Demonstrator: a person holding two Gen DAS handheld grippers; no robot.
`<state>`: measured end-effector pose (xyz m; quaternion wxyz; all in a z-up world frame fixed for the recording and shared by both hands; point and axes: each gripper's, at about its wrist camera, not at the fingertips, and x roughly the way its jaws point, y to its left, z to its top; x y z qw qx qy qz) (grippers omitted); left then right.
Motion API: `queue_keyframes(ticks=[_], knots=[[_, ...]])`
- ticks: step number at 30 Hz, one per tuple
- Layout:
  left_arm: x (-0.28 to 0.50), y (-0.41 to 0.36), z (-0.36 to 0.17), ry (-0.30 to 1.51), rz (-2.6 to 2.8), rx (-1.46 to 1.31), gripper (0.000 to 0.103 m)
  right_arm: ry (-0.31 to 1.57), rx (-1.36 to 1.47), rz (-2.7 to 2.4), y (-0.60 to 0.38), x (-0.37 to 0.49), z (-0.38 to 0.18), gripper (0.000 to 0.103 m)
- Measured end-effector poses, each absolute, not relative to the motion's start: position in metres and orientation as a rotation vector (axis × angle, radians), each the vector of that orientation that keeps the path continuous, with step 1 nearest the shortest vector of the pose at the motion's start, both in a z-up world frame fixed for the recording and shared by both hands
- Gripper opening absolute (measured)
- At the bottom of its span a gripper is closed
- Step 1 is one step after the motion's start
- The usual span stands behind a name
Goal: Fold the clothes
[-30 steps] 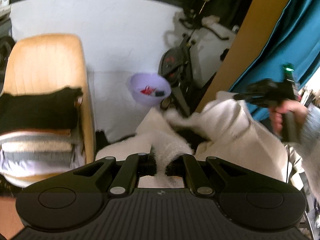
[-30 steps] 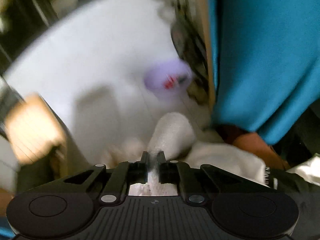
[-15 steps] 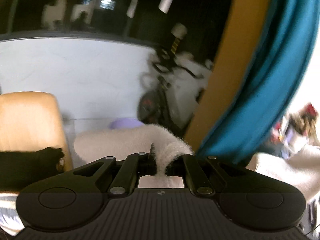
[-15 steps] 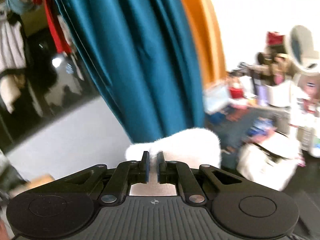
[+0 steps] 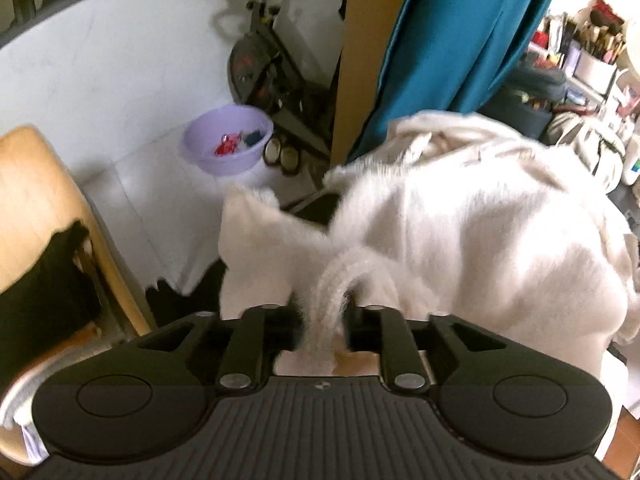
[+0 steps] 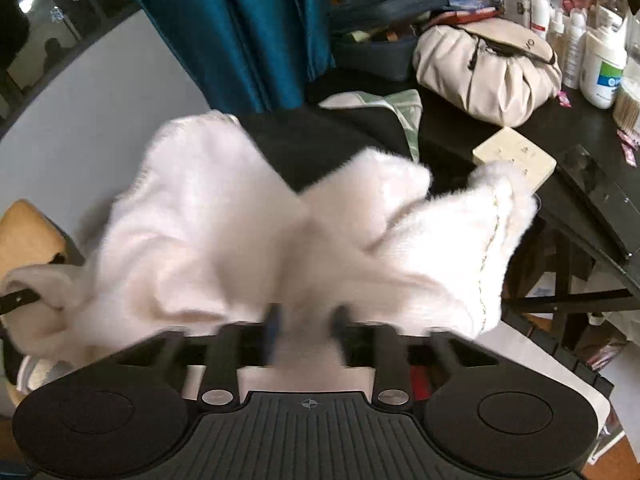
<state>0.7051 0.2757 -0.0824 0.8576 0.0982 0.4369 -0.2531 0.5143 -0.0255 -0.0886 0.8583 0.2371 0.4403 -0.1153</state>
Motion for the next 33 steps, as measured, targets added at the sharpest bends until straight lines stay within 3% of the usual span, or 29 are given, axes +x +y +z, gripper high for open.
queue_keyframes(ticks=[2,5,9,16,20,21,22,23,24,27,33], knots=[[0.707,0.279,-0.071,0.886,-0.543,0.2,0.046,0.898,0.46,-0.233,-0.03,0.513,-0.065,0.042],[0.722,0.28,-0.054,0.849,-0.571,0.174,0.054,0.848,0.411,-0.208,-0.042,0.519,-0.033,0.045],[0.739,0.272,-0.052,0.802,-0.644,0.154,0.065,0.771,0.361,-0.155,-0.055,0.545,-0.018,0.059],[0.794,0.23,-0.113,0.926,-0.832,0.179,0.068,0.832,0.402,-0.05,-0.055,0.66,-0.088,0.064],[0.819,0.23,-0.156,1.021,-0.878,0.115,0.068,0.899,0.53,-0.041,-0.069,0.691,-0.127,0.087],[0.823,0.232,-0.166,1.043,-0.896,0.082,0.068,0.912,0.563,-0.04,-0.07,0.692,-0.132,0.088],[0.828,0.234,-0.175,1.065,-0.914,0.051,0.068,0.926,0.603,-0.035,-0.073,0.691,-0.136,0.087],[0.831,0.233,-0.183,1.082,-0.933,0.036,0.068,0.932,0.631,-0.025,-0.073,0.689,-0.136,0.08],[0.833,0.231,-0.19,1.092,-0.956,0.035,0.068,0.933,0.651,-0.012,-0.072,0.685,-0.134,0.064],[0.836,0.221,-0.203,1.1,-1.027,0.059,0.068,0.923,0.611,0.042,-0.062,0.673,-0.113,0.04],[0.849,0.217,-0.222,1.138,-1.111,0.019,0.072,0.961,0.488,0.149,-0.04,0.656,-0.087,0.036]])
